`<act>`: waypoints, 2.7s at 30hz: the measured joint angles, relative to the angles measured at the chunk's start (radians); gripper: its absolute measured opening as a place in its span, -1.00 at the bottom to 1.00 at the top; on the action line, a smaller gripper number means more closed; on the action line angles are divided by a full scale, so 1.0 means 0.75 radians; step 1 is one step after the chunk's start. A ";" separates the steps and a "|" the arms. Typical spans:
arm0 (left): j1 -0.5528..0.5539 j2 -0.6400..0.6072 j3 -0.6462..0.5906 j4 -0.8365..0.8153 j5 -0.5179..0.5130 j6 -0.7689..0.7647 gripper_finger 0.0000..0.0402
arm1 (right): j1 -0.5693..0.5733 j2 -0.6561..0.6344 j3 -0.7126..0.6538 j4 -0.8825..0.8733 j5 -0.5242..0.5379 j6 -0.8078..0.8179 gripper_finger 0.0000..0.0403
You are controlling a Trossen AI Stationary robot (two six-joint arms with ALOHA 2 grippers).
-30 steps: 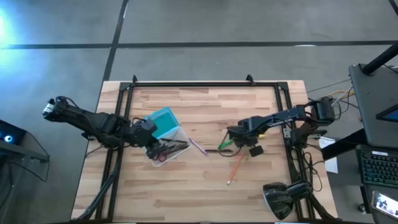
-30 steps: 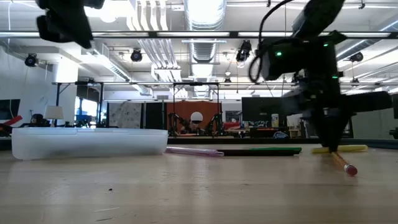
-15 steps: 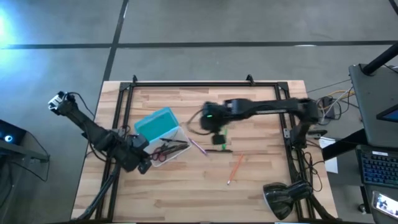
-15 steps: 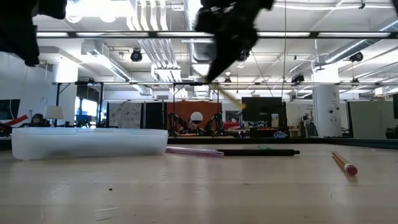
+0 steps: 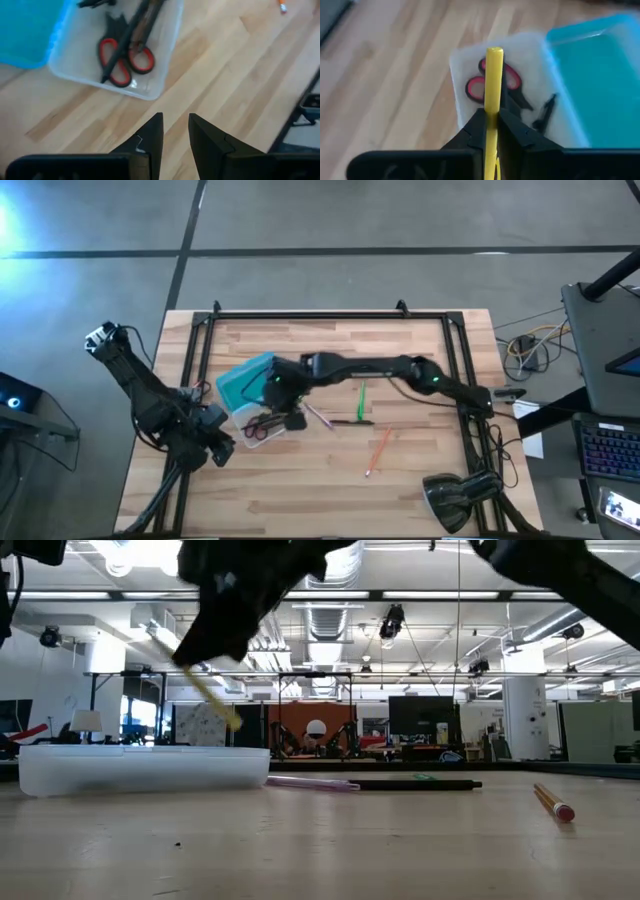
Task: Pick & place school supplies into a supply box
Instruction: Put the yellow pen into the blue supply box, then put the orange pencil into the blue supply box
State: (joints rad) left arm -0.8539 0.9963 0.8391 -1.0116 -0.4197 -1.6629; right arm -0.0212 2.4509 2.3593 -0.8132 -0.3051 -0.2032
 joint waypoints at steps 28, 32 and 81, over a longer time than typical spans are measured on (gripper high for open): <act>-0.004 0.000 0.132 -0.213 -0.329 -0.220 -0.62 | 0.036 -0.430 -0.627 0.017 0.377 0.087 0.01; 0.006 0.002 0.132 -0.188 -0.383 -0.282 -0.62 | 0.054 -0.676 -1.000 0.252 0.410 0.192 0.00; 0.162 0.086 0.130 -0.042 -0.230 -0.338 -0.62 | 0.348 -1.202 -2.035 0.280 0.126 -0.295 -0.06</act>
State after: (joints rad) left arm -0.7322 1.0607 0.9367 -1.0431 -0.5922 -1.9166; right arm 0.2398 1.5497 0.8333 -0.6028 -0.2107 -0.4243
